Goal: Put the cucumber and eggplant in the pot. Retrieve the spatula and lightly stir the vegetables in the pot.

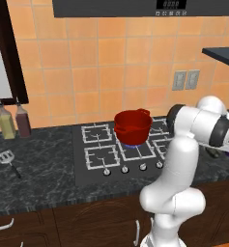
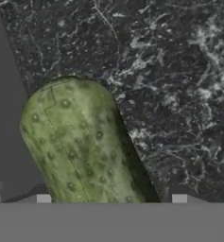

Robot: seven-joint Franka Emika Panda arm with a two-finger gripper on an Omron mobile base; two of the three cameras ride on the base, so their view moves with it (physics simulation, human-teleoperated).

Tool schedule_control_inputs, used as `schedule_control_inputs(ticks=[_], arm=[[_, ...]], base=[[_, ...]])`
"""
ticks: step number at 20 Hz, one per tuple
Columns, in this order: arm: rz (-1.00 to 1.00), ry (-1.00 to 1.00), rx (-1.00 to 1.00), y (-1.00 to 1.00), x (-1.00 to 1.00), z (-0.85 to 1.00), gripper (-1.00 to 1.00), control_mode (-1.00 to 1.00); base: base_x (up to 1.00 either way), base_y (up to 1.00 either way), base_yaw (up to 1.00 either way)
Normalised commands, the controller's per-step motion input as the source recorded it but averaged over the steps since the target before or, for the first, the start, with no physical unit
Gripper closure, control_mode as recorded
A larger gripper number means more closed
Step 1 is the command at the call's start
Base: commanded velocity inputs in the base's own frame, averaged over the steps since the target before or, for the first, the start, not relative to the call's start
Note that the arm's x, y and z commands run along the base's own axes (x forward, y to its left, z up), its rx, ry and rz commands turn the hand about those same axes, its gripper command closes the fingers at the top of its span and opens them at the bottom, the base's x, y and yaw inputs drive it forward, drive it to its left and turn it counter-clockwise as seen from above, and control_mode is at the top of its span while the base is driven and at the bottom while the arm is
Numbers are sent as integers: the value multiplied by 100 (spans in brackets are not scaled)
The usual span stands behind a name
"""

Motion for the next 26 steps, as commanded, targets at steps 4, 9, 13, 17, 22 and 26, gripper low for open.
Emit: schedule_control_inputs(ticks=[4,9,13,17,22,26], arm=[[19,-16,0,48,-63,100,100,-100],[21,-4,-4,99,-24,100,100,-100],[20,0,-3,100,-1,100,100,-100],[18,12,-6,100,9,100,100,-100],[10,21,-12,100,48,91,100,-100],[6,35,-24,100,76,22,100,-100]], base=[[0,0,0],[0,0,0],[0,0,0],[0,0,0],[0,0,0],[0,0,0]])
